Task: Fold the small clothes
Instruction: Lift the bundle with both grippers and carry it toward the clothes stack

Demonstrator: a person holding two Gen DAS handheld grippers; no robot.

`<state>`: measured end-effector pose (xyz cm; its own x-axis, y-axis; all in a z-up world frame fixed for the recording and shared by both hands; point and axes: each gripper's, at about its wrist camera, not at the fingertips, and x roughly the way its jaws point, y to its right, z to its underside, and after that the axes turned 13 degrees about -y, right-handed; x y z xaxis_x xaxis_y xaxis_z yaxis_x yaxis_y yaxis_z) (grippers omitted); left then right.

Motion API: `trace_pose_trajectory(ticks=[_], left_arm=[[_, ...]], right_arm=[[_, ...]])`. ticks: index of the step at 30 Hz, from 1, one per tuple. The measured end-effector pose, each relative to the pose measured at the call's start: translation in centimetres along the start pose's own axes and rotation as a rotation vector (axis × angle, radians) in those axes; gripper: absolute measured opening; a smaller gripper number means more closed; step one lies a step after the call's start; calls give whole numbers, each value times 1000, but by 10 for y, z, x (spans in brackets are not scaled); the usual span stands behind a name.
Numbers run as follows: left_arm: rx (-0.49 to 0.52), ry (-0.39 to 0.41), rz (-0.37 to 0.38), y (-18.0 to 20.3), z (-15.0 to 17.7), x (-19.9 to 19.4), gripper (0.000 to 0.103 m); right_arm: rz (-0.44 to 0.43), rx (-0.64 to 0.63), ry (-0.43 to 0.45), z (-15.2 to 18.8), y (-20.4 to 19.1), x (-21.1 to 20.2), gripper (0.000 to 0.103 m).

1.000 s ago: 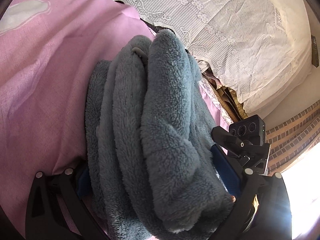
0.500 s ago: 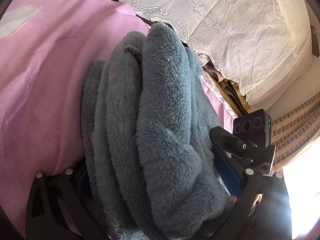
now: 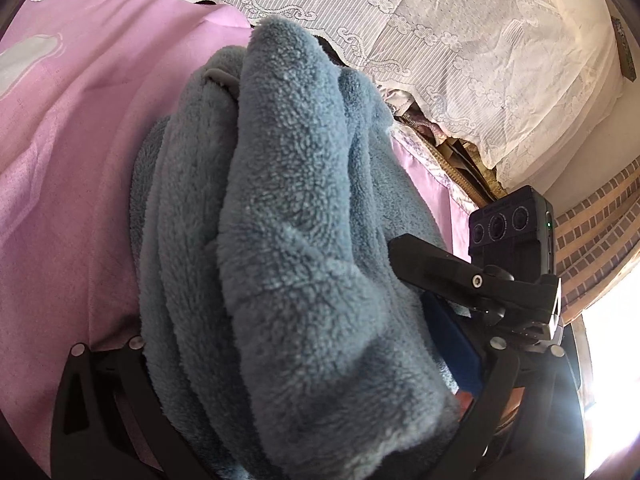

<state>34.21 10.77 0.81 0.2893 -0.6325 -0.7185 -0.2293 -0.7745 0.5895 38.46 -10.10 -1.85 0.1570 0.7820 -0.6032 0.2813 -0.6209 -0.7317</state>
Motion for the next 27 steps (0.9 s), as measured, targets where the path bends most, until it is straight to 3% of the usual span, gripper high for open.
trace_pose_trajectory(ticks=[4,6,9,13,19,27], left_arm=[[63,13,80,12,4,-2,99],[77,23,67,14,4,-2,99],[-5,-20,70,-4,0,6,99],[19,-22,32,-1,0,9,99],[93,72,54,18,8,-7,97],[160,165,59,33,14,-31,97]], right_arm=[[-59,24,18,1,-3,-3,100],[-67,8,28,2,-6,-5,100],[-37,-16,25,2,-4,-1,100],[-26,-17,23,1,1,0,95],[-64,-48,88,6,-15,-13,94],[-41,-156,164,11,-47,-35,93]])
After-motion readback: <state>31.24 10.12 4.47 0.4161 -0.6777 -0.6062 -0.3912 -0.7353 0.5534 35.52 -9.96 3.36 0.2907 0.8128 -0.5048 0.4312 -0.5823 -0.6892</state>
